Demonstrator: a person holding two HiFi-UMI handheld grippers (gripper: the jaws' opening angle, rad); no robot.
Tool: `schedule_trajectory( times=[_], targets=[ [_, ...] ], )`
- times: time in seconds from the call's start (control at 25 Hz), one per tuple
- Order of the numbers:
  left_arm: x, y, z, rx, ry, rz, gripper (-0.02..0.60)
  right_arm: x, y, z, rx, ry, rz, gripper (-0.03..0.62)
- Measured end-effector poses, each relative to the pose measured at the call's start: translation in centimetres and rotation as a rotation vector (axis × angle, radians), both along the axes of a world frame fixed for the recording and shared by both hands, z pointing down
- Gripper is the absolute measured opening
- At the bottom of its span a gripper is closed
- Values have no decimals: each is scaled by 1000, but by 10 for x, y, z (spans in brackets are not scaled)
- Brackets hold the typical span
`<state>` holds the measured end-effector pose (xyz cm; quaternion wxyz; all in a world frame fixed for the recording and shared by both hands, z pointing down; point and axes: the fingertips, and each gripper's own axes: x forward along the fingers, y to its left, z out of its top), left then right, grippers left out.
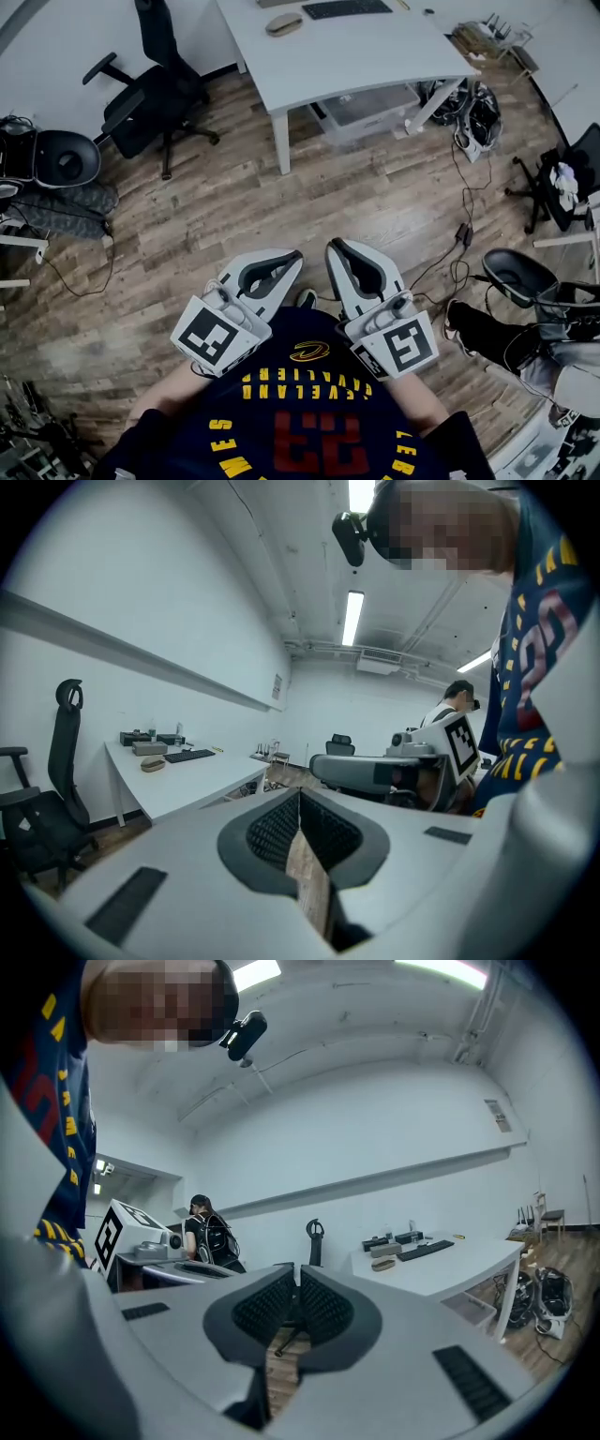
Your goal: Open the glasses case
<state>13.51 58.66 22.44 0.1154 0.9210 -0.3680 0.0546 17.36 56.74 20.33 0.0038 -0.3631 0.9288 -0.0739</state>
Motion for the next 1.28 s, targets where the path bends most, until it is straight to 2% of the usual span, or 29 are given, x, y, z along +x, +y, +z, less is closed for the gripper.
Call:
schedule_trajectory(
  times=[0.16,0.36,0.6,0.84,1.08,1.28],
  targets=[
    [-25,-28,-10,-7,49,-1,15,-5,-36,-15,13,32,38,25],
    [-57,-61,-2,-14,76,24,15,-9,-80,-25,-27,56,81,25],
    [-86,-94,12,-95,135,73,15,-40,-116,-18,-61,86,133,25],
    [-103,-113,16,-119,166,97,15,-62,-138,-17,-79,108,151,25],
    [-115,-121,22,-121,161,80,15,-30,-161,-31,-66,109,236,25],
    [-121,-142,27,-99,123,44,15,6,-187,-42,-44,125,272,25]
  ],
)
